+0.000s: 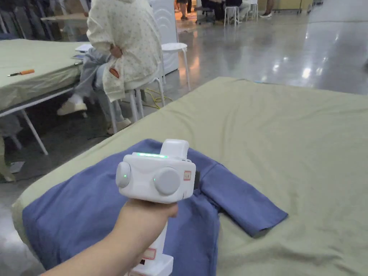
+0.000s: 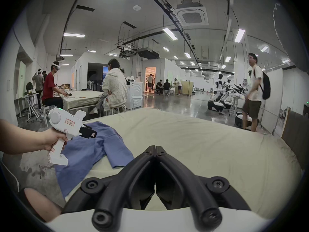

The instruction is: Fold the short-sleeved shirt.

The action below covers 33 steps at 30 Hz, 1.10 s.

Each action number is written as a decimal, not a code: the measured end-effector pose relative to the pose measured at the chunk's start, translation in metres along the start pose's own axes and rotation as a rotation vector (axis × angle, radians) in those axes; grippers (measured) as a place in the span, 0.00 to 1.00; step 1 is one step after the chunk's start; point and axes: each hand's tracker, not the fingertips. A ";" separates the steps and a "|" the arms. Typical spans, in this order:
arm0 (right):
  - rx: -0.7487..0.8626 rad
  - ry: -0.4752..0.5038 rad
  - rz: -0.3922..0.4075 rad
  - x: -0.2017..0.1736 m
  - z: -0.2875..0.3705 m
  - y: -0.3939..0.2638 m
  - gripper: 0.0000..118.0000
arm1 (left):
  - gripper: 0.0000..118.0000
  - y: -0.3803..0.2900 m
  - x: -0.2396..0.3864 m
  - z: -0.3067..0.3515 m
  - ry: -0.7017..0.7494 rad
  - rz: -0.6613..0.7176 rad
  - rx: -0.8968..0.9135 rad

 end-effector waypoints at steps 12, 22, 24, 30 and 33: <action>-0.037 0.007 -0.056 0.013 -0.017 -0.017 0.00 | 0.95 0.018 0.023 -0.070 -0.042 0.012 -0.122; -0.046 -0.037 -0.029 0.025 -0.010 -0.002 0.00 | 0.01 0.025 0.037 -0.077 0.022 0.000 -0.150; -0.042 -0.048 -0.029 0.030 -0.005 0.004 0.00 | 0.01 0.033 0.047 -0.057 -0.018 -0.019 -0.094; -0.010 -0.120 -0.036 0.037 0.012 0.016 0.00 | 0.01 0.073 0.106 0.039 -0.125 -0.081 0.045; 0.002 -0.185 -0.048 0.045 0.022 0.021 0.00 | 0.01 0.084 0.148 0.082 -0.219 -0.105 0.086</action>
